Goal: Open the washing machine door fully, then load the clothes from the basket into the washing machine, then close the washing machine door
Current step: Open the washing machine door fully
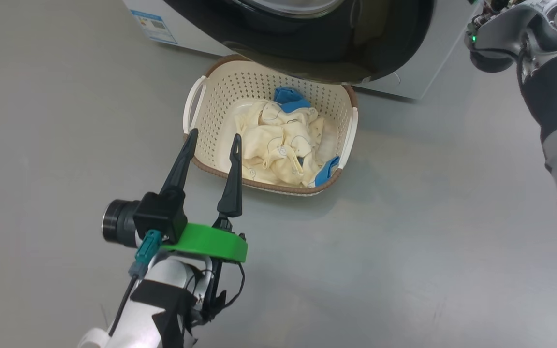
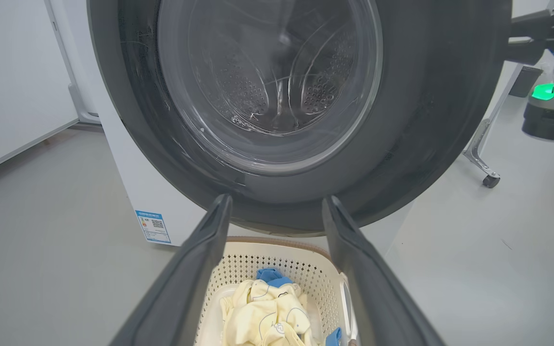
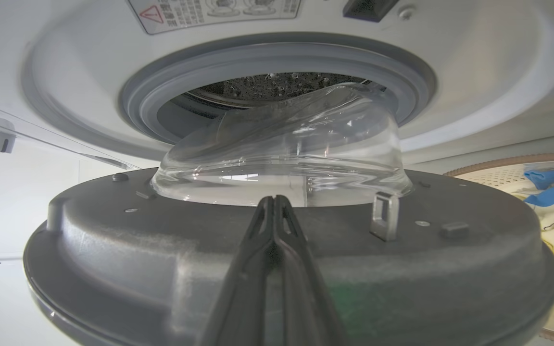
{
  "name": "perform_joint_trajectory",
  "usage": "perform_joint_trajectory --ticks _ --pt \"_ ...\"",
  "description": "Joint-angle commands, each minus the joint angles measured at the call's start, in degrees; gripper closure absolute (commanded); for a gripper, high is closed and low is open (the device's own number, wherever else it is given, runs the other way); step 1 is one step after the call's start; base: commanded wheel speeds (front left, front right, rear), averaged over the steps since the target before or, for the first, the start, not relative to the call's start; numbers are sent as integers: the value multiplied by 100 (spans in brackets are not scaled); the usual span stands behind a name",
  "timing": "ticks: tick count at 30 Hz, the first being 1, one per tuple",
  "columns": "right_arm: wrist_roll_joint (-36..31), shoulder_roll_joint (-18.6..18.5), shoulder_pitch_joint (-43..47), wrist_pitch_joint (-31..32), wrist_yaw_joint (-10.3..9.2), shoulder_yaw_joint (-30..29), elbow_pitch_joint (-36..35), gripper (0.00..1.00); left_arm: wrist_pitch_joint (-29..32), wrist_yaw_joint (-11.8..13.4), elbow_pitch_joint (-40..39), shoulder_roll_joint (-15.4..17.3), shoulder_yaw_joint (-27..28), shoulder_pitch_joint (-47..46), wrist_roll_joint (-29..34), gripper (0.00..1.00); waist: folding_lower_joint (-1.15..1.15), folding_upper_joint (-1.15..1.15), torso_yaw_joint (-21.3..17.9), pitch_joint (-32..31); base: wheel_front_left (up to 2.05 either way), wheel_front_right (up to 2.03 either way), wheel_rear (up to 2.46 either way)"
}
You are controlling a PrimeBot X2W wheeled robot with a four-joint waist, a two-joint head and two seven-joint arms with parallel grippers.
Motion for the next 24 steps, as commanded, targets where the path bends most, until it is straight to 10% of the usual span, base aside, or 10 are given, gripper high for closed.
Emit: perform_joint_trajectory --ticks 1,24 --pt "55 235 31 91 21 70 -290 100 -38 -3 -141 81 244 -2 67 0 0 0 -26 -32 0 0 0" --pt "817 358 1420 623 21 1211 -2115 100 -38 -123 31 81 360 78 188 0 0 0 -217 -280 0 0 0"
